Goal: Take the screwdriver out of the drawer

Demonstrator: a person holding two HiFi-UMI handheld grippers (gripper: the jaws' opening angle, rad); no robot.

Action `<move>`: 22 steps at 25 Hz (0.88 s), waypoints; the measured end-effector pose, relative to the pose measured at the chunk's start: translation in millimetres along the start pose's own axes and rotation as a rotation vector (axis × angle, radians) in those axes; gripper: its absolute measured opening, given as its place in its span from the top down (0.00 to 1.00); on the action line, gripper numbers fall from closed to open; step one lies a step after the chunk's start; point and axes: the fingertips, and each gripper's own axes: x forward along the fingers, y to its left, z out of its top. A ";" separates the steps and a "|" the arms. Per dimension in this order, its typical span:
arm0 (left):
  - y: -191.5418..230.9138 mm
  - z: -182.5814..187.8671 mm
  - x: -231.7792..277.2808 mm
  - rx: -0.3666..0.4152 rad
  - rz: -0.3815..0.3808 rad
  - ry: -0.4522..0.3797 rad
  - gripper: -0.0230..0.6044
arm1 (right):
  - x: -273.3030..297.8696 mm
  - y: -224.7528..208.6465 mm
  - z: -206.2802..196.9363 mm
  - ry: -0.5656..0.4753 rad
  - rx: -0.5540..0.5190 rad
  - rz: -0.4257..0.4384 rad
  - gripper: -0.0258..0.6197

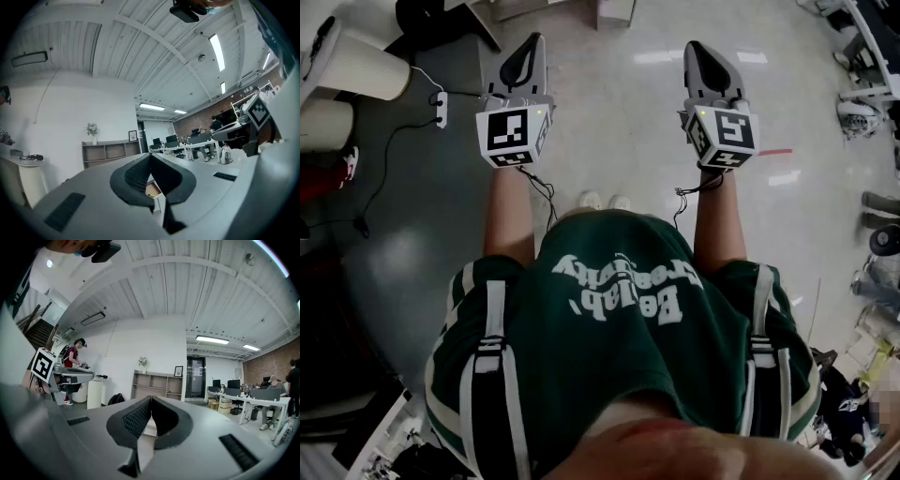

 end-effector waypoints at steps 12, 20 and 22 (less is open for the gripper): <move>-11.9 2.0 1.6 -0.011 -0.002 -0.005 0.94 | -8.5 -7.1 4.4 -0.012 0.013 -0.001 0.91; -9.8 1.7 0.0 -0.014 -0.002 -0.005 0.94 | -7.5 -6.4 5.9 -0.019 0.022 0.001 0.91; -7.8 0.0 -2.7 -0.013 -0.005 -0.004 0.94 | -7.5 -3.8 2.8 -0.015 0.028 -0.003 0.91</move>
